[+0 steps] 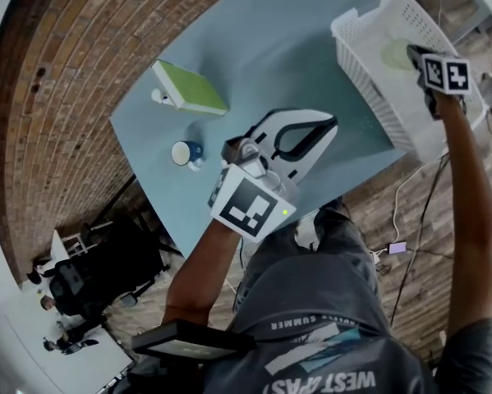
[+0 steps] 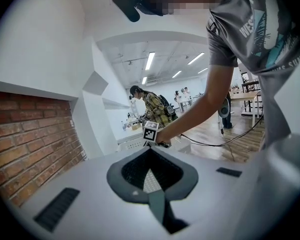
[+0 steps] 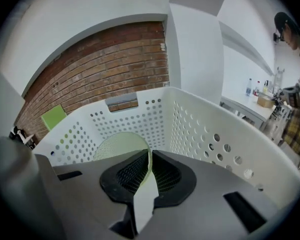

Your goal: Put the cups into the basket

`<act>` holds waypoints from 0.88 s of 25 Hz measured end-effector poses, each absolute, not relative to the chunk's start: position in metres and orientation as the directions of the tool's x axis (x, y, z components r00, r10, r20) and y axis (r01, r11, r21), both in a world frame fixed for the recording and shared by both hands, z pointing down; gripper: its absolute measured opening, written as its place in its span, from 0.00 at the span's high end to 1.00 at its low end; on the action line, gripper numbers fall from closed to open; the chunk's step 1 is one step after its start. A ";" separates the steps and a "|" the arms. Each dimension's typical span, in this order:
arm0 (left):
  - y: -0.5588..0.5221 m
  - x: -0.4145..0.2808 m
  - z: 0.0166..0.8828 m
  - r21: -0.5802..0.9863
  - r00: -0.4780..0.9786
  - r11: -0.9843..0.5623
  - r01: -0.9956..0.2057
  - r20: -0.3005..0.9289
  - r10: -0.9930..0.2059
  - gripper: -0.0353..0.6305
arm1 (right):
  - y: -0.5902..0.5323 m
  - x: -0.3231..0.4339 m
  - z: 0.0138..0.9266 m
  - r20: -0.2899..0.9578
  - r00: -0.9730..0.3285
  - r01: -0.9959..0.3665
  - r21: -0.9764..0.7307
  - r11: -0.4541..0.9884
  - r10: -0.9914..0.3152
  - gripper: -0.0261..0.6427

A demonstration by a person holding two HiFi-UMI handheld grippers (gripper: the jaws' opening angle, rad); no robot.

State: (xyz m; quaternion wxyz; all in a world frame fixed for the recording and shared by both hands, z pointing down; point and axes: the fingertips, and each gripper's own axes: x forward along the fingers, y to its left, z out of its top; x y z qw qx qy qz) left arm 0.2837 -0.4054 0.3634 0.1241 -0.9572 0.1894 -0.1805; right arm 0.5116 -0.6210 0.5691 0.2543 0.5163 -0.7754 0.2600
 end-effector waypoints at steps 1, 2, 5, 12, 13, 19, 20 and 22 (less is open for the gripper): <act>-0.406 0.284 0.365 -0.304 0.864 -0.899 -0.315 0.300 -0.404 0.94 | -0.622 0.514 0.574 0.669 -0.336 -0.935 -0.150 0.321 -0.663 0.91; -0.405 0.284 0.366 -0.301 0.866 -0.901 -0.313 0.299 -0.401 0.94 | -0.623 0.515 0.578 0.675 -0.333 -0.937 -0.158 0.312 -0.659 0.91; -0.404 0.282 0.371 -0.284 0.869 -0.906 -0.314 0.298 -0.395 0.94 | -0.624 0.518 0.592 0.698 -0.326 -0.940 -0.170 0.295 -0.637 0.91; -0.409 0.276 0.377 -0.287 0.860 -0.906 -0.310 0.322 -0.396 0.94 | -0.626 0.517 0.624 0.748 -0.319 -0.943 -0.189 0.275 -0.582 0.91; -0.409 0.275 0.377 -0.286 0.859 -0.907 -0.311 0.323 -0.396 0.95 | -0.625 0.517 0.628 0.755 -0.316 -0.944 -0.190 0.270 -0.574 0.91; -0.407 0.272 0.381 -0.279 0.857 -0.908 -0.313 0.330 -0.397 0.94 | -0.624 0.520 0.646 0.780 -0.316 -0.947 -0.221 0.235 -0.540 0.91; -0.407 0.271 0.381 -0.279 0.856 -0.908 -0.314 0.330 -0.398 0.94 | -0.625 0.520 0.646 0.781 -0.319 -0.945 -0.222 0.239 -0.537 0.91; -0.406 0.270 0.382 -0.278 0.856 -0.907 -0.316 0.329 -0.399 0.94 | -0.625 0.517 0.644 0.783 -0.328 -0.941 -0.221 0.258 -0.528 0.91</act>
